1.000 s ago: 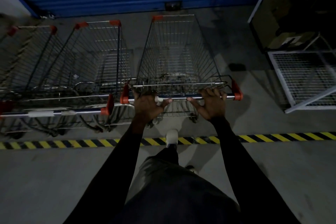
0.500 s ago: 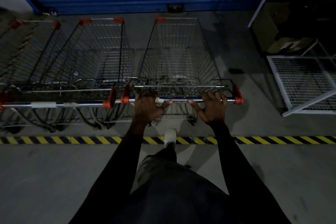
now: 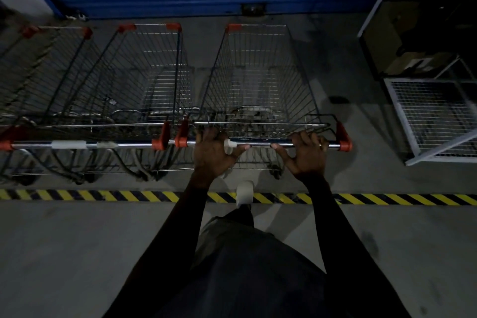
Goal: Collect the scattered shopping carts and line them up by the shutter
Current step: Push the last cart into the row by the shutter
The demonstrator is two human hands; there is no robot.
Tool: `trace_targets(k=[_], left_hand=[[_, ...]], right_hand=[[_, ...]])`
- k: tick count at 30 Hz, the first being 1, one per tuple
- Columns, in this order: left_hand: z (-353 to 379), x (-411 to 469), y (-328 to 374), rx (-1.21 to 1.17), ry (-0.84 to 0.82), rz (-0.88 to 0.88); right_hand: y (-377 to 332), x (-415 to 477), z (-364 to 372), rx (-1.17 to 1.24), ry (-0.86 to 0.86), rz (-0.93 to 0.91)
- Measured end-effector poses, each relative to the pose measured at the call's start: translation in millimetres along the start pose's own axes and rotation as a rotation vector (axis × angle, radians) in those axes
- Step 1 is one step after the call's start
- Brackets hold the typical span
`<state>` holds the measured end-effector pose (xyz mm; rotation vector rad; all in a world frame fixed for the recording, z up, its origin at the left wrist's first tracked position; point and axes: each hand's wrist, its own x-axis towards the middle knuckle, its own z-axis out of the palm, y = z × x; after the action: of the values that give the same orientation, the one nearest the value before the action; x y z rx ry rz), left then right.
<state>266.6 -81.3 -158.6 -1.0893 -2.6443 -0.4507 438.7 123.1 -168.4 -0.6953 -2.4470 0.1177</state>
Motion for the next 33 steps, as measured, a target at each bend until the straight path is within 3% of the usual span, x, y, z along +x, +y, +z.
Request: trace_targets(k=[4,6,10,12,13,15,18,19,25,33], left_hand=[[-0.3,-41.9,6.3,-0.153,0.334,-0.156],[6.5,-65.2,3.4,-0.316,0.369,-0.279],[14.1,-50.5,-49.4,-1.085,0.196,-0.991],[13.4,-38.0,-82.5,-1.68,0.21,-0.919],[6.8,-30.4,-90.4,-1.87,0.252,-0.857],[-19.0,-10.1,-81.5,-2.076,0.268,-0.984],[-42.2,15.6,-63.9,-2.082,0.351,-1.355],[-44.3,19.1,-60.6,-2.105,0.398,-1.399],[-31.5,16.7,-62.7,-2.184,0.558,-1.386],[-41.4,21.7,-59.0,-2.199,0.554,-1.375]], right_hand=[[0.4,0.6,1.2,-0.009,0.038,-0.013],[0.3,-0.1,1.7,-0.013,0.063,-0.024],[-0.3,-0.4,3.6,-0.01,0.071,-0.029],[-0.5,-1.3,4.8,-0.023,0.066,-0.023],[-0.9,-1.4,5.0,-0.028,0.065,-0.02],[-2.3,-0.9,4.3,-0.029,0.068,-0.019],[-2.3,-0.7,4.3,-0.04,0.075,-0.021],[-1.6,-0.7,4.3,-0.044,0.078,-0.023],[-0.3,-1.7,4.4,-0.045,0.098,-0.018],[0.6,-1.4,6.8,-0.054,0.149,-0.037]])
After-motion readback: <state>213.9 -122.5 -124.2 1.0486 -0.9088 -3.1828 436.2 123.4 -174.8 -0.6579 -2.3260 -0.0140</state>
